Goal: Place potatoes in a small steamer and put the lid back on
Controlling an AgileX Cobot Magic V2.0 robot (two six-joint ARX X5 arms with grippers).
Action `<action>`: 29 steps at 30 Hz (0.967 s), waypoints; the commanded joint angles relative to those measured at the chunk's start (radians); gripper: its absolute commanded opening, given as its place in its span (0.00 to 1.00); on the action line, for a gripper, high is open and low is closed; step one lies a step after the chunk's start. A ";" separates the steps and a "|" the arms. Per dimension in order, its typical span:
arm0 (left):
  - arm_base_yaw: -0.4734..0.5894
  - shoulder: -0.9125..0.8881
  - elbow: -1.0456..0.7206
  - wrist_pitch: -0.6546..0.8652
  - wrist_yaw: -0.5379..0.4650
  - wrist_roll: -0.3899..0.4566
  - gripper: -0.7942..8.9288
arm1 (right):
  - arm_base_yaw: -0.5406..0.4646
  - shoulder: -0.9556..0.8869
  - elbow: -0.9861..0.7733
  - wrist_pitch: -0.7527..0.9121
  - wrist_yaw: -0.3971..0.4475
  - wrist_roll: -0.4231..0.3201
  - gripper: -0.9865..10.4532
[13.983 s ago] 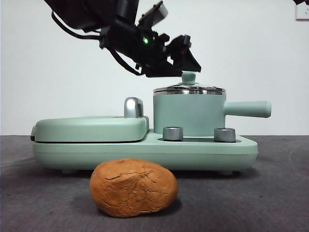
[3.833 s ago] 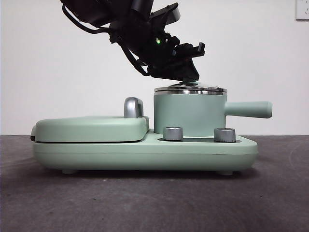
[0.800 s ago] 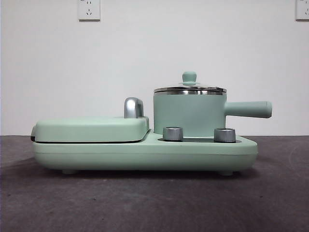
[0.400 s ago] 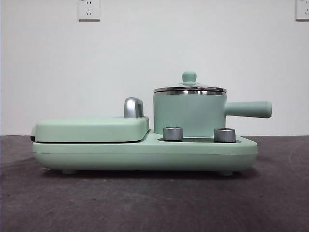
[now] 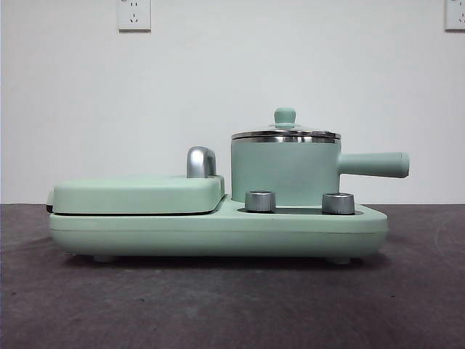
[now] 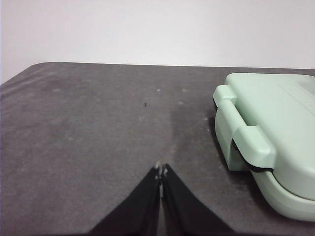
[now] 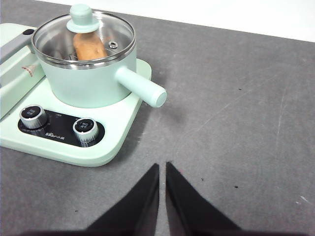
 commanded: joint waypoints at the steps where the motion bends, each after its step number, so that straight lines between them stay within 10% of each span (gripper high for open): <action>1: 0.001 0.000 -0.020 0.003 -0.002 -0.003 0.09 | 0.005 0.001 0.009 0.011 0.001 0.011 0.10; 29: 0.001 0.001 -0.020 0.003 -0.002 -0.001 0.09 | -0.044 -0.007 -0.048 0.163 0.116 -0.001 0.10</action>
